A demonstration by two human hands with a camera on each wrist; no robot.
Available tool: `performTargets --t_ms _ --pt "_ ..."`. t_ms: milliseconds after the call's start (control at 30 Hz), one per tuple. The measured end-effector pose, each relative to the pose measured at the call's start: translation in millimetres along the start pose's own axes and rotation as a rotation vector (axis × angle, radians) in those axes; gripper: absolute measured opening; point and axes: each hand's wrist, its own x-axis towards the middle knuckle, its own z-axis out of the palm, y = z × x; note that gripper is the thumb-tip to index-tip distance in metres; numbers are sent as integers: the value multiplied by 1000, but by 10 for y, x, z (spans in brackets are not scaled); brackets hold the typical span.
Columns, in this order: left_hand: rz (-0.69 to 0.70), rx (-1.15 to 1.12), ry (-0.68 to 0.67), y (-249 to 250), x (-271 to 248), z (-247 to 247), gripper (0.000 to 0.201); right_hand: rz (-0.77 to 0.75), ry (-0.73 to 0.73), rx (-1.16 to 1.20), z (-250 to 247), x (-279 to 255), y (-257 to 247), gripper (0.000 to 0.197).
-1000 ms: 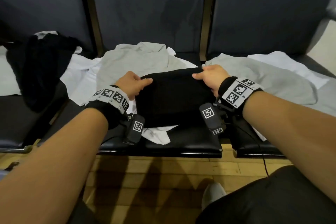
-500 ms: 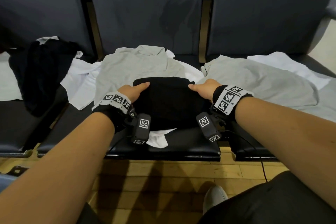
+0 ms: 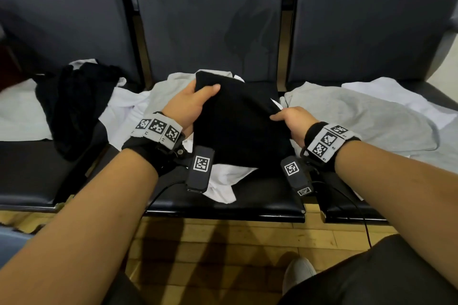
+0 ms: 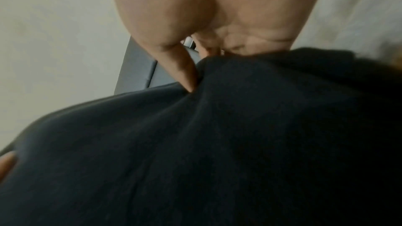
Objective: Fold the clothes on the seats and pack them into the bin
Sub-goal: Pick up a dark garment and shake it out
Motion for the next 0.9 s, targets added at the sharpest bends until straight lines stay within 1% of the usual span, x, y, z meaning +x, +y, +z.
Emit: performTargets --t_ms 33,100,133,233,300,367,433,500,600,667,700,767,833,900 --pt "15 -7 -15 113 -54 14 14 7 -55 156 14 -58 -14 45" --pt "29 -15 -28 302 -156 0 19 5 -176 313 82 -204 -92 28" --pt "31 -9 -30 391 -217 -22 23 13 -225 348 134 -282 -147 31" --pt "38 30 6 632 -415 -189 29 108 -428 435 347 -457 -295 69" --pt "43 36 45 770 -572 -377 30 143 -575 501 561 -584 -412 77" --pt "44 36 102 872 -759 -620 25 139 -636 437 815 -762 -537 77" --pt "45 26 173 942 -994 -892 20 79 -673 342 1099 -931 -637 70" --pt "48 23 262 959 -1245 -1215 20 -18 -722 299 1392 -1046 -718 56" --pt "39 74 395 867 -1645 -1803 30 -110 -777 196 1869 -1180 -781 35" --pt "21 65 476 746 -1923 -2181 29 -240 -786 98 2249 -1244 -795 26" --pt "10 29 515 669 -2057 -2347 25 -309 -788 36 2444 -1303 -790 25" --pt "-17 -69 574 475 -2323 -2672 25 -409 -781 -57 2846 -1417 -759 36" --pt "-27 -150 608 257 -2586 -2993 32 -453 -793 -109 3260 -1489 -696 43" --pt "-56 -202 665 23 -2824 -3292 40 -481 -820 -174 3673 -1565 -622 45"
